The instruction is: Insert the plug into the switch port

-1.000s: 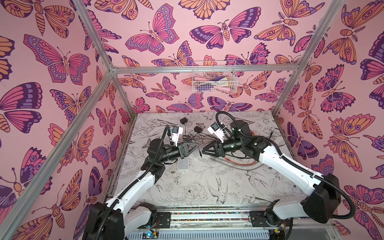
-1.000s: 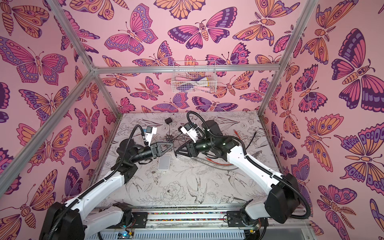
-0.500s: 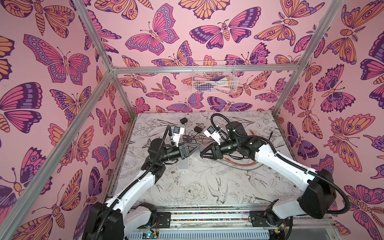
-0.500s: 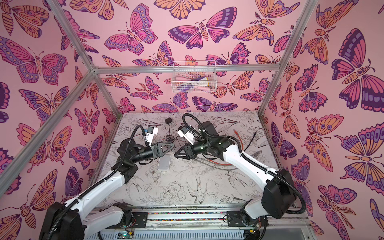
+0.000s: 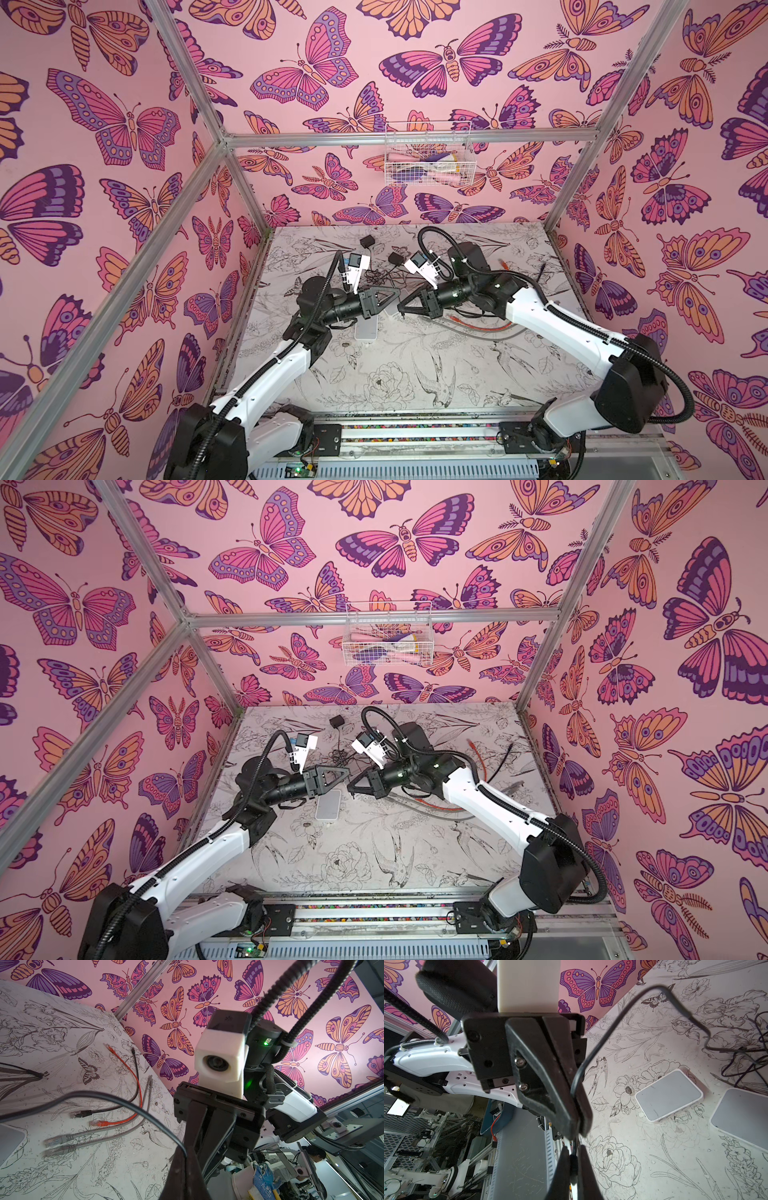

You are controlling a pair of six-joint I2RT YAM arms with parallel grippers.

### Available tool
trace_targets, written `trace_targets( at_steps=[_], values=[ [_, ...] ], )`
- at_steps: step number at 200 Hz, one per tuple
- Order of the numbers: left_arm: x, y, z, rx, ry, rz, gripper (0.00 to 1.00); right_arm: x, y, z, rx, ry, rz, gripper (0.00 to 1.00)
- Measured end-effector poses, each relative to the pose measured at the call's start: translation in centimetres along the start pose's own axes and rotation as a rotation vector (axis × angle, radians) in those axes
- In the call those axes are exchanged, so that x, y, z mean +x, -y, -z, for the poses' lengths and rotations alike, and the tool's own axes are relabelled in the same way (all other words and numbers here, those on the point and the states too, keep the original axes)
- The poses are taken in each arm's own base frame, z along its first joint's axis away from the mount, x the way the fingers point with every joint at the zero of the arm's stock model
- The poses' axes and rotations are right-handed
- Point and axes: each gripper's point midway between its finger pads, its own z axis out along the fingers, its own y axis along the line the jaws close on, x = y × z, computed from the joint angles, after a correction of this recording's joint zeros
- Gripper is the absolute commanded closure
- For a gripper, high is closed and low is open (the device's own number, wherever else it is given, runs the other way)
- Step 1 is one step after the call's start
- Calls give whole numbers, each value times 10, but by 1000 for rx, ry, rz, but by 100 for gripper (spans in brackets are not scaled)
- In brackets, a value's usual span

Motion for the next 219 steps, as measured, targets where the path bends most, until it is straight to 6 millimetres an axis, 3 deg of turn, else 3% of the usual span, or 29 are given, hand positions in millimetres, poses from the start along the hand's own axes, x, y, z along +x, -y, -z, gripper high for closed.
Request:
trace_targets(
  at_steps=[13,18,24,31,38,54,58,60,86,121,135,165,179,219],
  values=[
    [0,-1,0,-4,-2,0,99,0,0,0,-1,-1,0,100],
    [0,-1,0,-5,-3,1,87,0,0,0,-1,0,0,100],
    [0,-1,0,-9,-3,-3,59,0,0,0,-1,1,0,100],
    [0,-2,0,-15,-3,0,36,-1,-1,0,-2,4,2,100],
    [-1,-3,0,-22,-3,3,26,-2,-1,0,-3,8,3,100],
    [-1,-7,-1,-48,-6,17,19,-7,0,0,1,25,-8,100],
    [-1,-8,0,-55,-7,22,3,-8,1,0,4,30,-12,100],
    [-1,-9,0,-62,-6,23,1,-9,2,0,6,34,-20,100],
    [3,-25,5,-141,-11,52,0,-27,32,6,55,103,-110,100],
    [14,-48,22,-315,-7,61,0,-53,120,24,189,211,-330,100],
    [16,-61,33,-422,3,63,0,-62,143,32,255,246,-366,100],
    [25,-104,55,-691,-12,90,0,-79,143,37,300,289,-350,100],
    [38,-130,61,-822,-69,106,0,-79,140,35,312,290,-340,100],
    [76,-183,58,-1065,-287,120,0,-47,143,34,365,248,-347,100]
  ],
)
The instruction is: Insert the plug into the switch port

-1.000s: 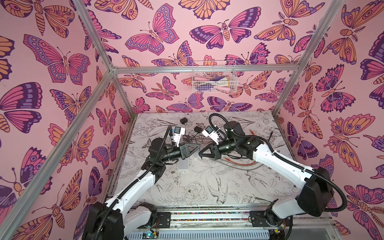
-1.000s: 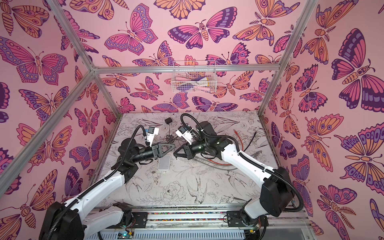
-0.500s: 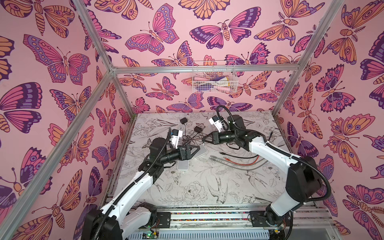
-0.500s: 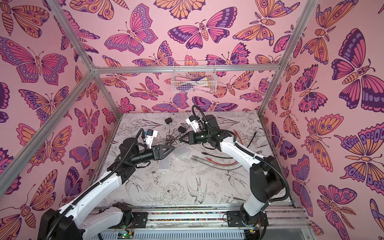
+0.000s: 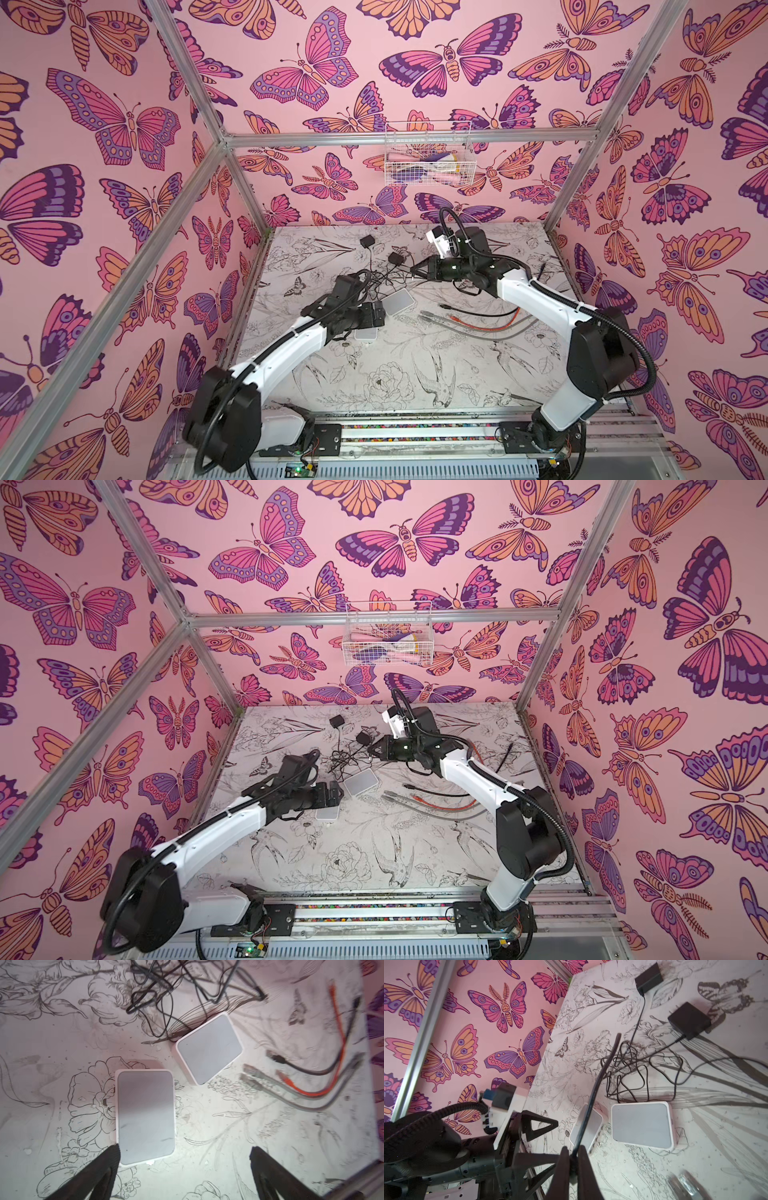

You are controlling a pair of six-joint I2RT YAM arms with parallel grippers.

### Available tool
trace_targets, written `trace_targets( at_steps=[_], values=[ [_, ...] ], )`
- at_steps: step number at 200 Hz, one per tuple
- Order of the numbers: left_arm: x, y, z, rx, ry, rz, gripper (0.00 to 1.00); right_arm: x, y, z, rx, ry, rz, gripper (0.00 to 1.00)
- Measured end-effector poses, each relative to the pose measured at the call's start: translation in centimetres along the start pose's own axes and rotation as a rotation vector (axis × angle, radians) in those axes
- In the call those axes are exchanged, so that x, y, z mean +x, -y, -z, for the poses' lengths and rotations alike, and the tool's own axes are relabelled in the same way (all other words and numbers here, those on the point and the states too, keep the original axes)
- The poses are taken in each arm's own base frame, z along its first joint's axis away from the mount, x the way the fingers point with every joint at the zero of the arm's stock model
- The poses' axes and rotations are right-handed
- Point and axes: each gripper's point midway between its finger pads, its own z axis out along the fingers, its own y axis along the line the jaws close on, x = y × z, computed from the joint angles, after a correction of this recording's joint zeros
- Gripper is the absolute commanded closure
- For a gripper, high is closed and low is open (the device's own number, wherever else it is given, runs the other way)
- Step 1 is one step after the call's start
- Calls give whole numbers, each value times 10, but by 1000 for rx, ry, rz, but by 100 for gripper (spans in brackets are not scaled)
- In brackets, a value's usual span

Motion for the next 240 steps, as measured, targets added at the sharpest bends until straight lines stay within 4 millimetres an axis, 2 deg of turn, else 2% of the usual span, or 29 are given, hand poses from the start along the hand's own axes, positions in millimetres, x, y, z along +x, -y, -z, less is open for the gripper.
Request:
trace_targets(
  at_steps=[19,41,115,132,149,166,203,220,240],
  values=[
    [8,-10,-21,-92,-61,-19,0,12,8,3,29,-19,-2,100],
    [17,-20,-34,-164,-104,-32,0,16,10,6,41,-22,10,100],
    [25,-30,-64,-268,-169,-61,1,36,17,13,52,-41,18,100],
    [29,-31,-70,-277,-188,-70,15,36,15,15,50,-37,24,100],
    [31,-35,-73,-299,-195,-73,48,35,13,18,48,-30,27,100],
    [29,-35,-73,-303,-191,-83,68,35,13,21,48,-26,27,100],
    [30,-35,-74,-295,-185,-100,91,35,12,23,45,-20,24,100],
    [32,-33,-70,-256,-156,-125,96,37,10,27,41,-13,27,100],
    [42,-26,-54,-169,-107,-165,100,37,4,35,29,7,40,100]
  ],
)
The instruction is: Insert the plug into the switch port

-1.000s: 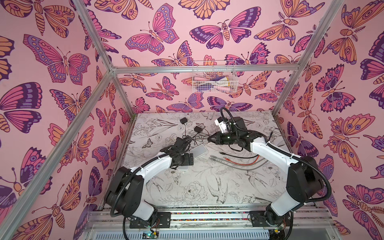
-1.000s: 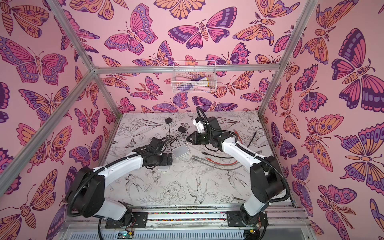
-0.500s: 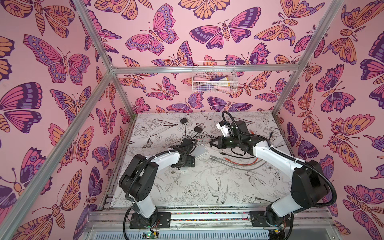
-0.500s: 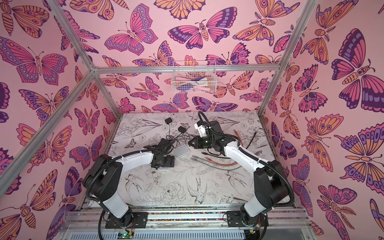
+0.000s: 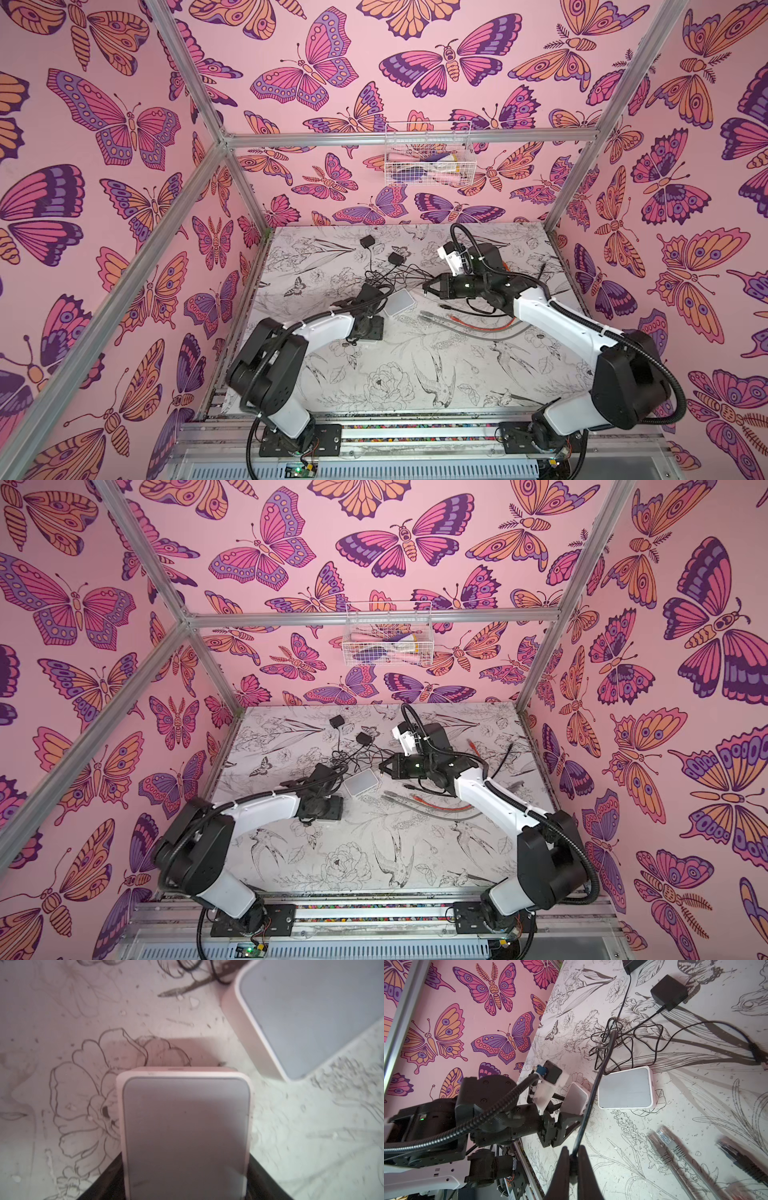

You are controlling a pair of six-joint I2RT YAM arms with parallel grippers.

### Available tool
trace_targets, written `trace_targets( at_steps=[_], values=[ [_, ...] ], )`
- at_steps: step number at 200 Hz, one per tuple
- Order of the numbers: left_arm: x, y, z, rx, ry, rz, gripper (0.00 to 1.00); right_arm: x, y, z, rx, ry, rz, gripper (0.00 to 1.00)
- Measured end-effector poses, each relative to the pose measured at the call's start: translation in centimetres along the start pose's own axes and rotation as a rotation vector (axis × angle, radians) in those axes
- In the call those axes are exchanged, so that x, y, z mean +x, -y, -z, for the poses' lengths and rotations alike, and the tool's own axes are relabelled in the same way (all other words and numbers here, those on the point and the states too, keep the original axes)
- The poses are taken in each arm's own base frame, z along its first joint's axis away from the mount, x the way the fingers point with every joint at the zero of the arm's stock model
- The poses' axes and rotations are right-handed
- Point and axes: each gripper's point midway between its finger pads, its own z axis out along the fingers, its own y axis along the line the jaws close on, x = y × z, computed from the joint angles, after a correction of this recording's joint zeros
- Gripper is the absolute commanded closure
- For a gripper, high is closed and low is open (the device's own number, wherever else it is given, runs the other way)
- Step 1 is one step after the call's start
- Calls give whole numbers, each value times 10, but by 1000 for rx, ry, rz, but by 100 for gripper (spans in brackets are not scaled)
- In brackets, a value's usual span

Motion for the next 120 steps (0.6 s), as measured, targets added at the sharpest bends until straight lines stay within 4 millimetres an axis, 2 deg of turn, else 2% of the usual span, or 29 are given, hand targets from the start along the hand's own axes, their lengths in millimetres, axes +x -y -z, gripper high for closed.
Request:
trace_targets(
  at_steps=[16,45,64,86,120],
  values=[
    [2,14,21,100,86,-50,100,3,-7,10,-16,18,14,100],
    [-12,57,76,354,321,-162,100,10,-23,33,-54,66,51,100],
    [-14,83,107,495,451,-251,100,14,-43,46,-98,101,93,100],
    [2,104,132,618,570,-379,100,22,-73,58,-164,123,155,100],
    [22,112,158,714,726,-491,100,24,-106,72,-247,155,219,100]
  ],
)
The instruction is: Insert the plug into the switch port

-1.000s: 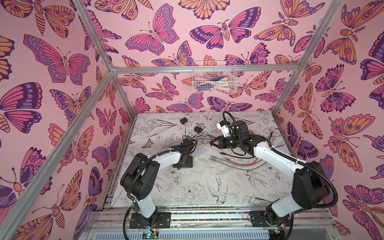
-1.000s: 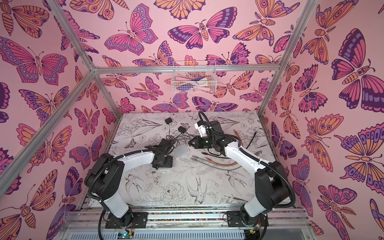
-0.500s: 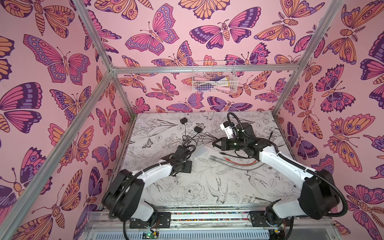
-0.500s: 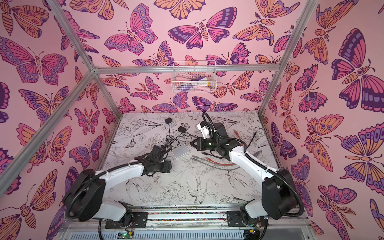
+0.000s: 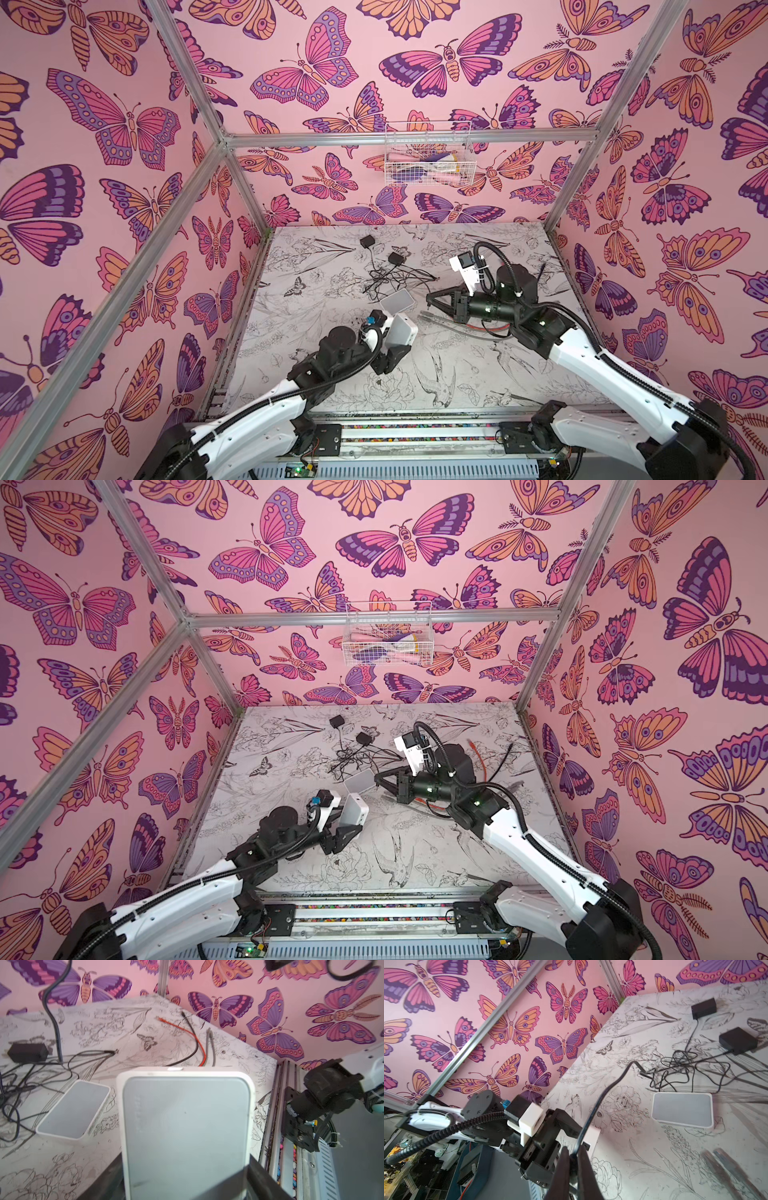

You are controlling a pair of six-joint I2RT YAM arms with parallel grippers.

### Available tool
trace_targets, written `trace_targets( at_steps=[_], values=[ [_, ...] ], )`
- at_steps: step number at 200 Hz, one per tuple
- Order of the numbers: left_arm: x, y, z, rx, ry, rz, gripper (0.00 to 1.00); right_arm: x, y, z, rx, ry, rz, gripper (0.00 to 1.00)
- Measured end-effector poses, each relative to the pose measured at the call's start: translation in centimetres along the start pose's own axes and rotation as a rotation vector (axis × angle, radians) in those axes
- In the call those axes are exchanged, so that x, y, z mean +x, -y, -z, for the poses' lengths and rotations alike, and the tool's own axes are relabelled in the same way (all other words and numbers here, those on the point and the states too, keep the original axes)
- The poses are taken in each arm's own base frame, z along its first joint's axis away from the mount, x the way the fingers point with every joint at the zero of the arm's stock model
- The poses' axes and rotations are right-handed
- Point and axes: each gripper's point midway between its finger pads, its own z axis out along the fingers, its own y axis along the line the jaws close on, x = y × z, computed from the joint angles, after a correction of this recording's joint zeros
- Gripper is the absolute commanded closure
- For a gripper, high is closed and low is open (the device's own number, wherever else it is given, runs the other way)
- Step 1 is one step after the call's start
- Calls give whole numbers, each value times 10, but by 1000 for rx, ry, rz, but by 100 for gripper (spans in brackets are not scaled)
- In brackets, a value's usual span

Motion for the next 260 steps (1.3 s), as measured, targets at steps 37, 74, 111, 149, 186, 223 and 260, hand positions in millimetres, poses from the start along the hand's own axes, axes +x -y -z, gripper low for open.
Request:
trace_targets(
  at_steps=[37,74,111,149,186,223,260],
  values=[
    [-16,17,15,62,124,-96,100,0,-22,-2,-65,15,48,100],
    [-24,32,23,128,230,-166,100,9,-45,-8,-132,5,102,100],
    [-33,42,24,187,293,-202,100,6,-52,-9,-144,29,142,100],
    [-40,49,20,235,333,-220,100,9,-66,-2,-185,49,193,100],
    [-37,53,22,257,357,-232,100,21,-72,-5,-217,47,235,100],
    [-33,56,25,276,363,-238,100,35,-65,-12,-219,26,237,100],
    [-29,60,28,292,369,-239,100,43,-63,-18,-224,14,242,100]
  ],
)
